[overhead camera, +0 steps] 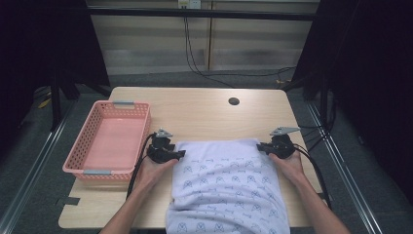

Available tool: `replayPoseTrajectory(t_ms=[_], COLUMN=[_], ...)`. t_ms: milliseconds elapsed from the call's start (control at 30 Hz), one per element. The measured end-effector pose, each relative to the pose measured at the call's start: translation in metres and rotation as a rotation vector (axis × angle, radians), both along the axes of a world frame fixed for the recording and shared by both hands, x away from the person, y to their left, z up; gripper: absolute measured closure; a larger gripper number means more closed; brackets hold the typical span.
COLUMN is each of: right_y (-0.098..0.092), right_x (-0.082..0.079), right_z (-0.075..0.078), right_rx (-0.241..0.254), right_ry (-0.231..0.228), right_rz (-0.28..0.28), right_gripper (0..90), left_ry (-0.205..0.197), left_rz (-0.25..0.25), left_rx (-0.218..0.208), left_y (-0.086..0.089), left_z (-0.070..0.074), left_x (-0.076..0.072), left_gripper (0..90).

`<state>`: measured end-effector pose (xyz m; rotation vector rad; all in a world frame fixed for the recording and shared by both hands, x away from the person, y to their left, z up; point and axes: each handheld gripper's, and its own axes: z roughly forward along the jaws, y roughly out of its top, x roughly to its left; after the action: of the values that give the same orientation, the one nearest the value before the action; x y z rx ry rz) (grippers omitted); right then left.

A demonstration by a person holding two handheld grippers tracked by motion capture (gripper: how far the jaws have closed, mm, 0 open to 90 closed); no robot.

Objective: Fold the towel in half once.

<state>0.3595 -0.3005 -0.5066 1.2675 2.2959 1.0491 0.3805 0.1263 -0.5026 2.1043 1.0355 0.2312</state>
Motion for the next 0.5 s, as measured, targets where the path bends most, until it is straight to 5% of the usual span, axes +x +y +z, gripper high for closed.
replayPoseTrajectory(t_ms=[133, 233, 300, 367, 500], right_y=[-0.001, -0.001, -0.002, -0.004, -0.013], right_x=[-0.002, -0.002, -0.002, -0.003, -0.004], right_z=[0.001, 0.003, 0.005, 0.008, 0.024], right_rx=[0.007, 0.025, 0.037, 0.042, 0.114], right_ry=[0.004, 0.002, -0.003, -0.007, -0.048], right_rz=[0.010, 0.012, 0.013, 0.012, -0.003], right_gripper=[84.9, 84.9, 85.0, 85.1, 85.1], left_ry=[-0.031, -0.034, -0.014, 0.017, -0.020], left_rz=[0.003, -0.015, -0.057, -0.051, -0.097], left_rx=[0.004, 0.029, -0.002, -0.035, -0.124], left_y=[-0.007, -0.013, -0.011, -0.009, -0.003], left_z=[-0.002, -0.001, -0.002, -0.003, 0.017], left_x=[0.010, 0.014, 0.017, 0.019, 0.012], left_gripper=[48.6, 63.9, 84.7, 86.6, 86.9])
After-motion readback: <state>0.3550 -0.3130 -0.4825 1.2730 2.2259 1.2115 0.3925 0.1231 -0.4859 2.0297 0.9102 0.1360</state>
